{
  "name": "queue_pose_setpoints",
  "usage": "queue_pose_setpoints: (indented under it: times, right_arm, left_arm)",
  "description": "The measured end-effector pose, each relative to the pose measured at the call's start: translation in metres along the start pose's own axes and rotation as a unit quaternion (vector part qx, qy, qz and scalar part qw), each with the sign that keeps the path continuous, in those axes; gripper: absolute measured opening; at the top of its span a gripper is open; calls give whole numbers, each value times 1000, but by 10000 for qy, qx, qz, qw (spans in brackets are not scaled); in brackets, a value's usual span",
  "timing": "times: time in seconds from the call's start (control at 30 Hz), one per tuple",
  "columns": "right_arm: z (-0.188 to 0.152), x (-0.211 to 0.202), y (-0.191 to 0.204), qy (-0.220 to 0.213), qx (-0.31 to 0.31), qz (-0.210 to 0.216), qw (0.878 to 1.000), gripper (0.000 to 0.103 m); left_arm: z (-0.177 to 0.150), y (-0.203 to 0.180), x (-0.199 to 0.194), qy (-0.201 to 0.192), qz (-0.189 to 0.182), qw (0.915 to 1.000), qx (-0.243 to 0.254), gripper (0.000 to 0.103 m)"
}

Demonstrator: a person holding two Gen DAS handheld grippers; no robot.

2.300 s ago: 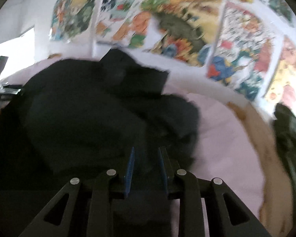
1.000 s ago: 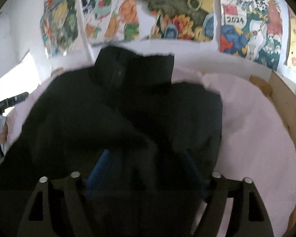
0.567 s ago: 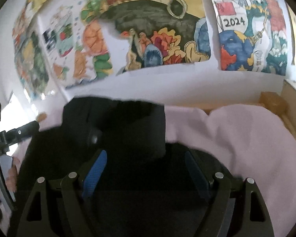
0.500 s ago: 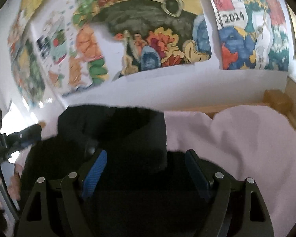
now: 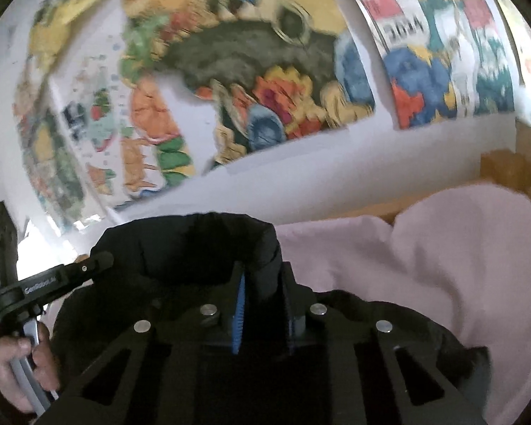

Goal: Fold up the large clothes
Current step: 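Grasp the jacket hem with both grippers and lift it toward the collar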

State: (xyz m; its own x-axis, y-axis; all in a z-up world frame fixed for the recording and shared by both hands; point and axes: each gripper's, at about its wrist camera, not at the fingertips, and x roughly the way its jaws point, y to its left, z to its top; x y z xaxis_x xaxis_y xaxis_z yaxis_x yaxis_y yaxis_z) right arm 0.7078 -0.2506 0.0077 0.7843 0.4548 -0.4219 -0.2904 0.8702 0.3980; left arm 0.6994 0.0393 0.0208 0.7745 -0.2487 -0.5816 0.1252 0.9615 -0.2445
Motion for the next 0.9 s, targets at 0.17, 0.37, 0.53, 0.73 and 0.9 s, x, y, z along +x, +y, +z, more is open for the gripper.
queue_pose_setpoints:
  times: [0.17, 0.37, 0.53, 0.73, 0.9]
  right_arm:
    - [-4, -40, 22, -238, -696, -73, 9973, 15]
    - [-16, -90, 47, -322, -1541, 195, 9873, 14]
    - [-46, -121, 60, -157, -2339, 235, 9719, 12]
    - [-85, -124, 60, 301, -3053, -3, 9518, 11]
    - [-109, -101, 49, 666, -3160, -92, 9464, 11]
  left_arm:
    - [-13, 4, -55, -159, 3, 9993, 336, 5]
    - [-40, 17, -100, -209, -232, 9995, 9, 4]
    - [-67, 23, -127, -278, -365, 9989, 45, 3]
    - [-107, 18, -136, -155, -359, 9981, 482, 2]
    - [-131, 32, -104, 209, -335, 9984, 398, 2]
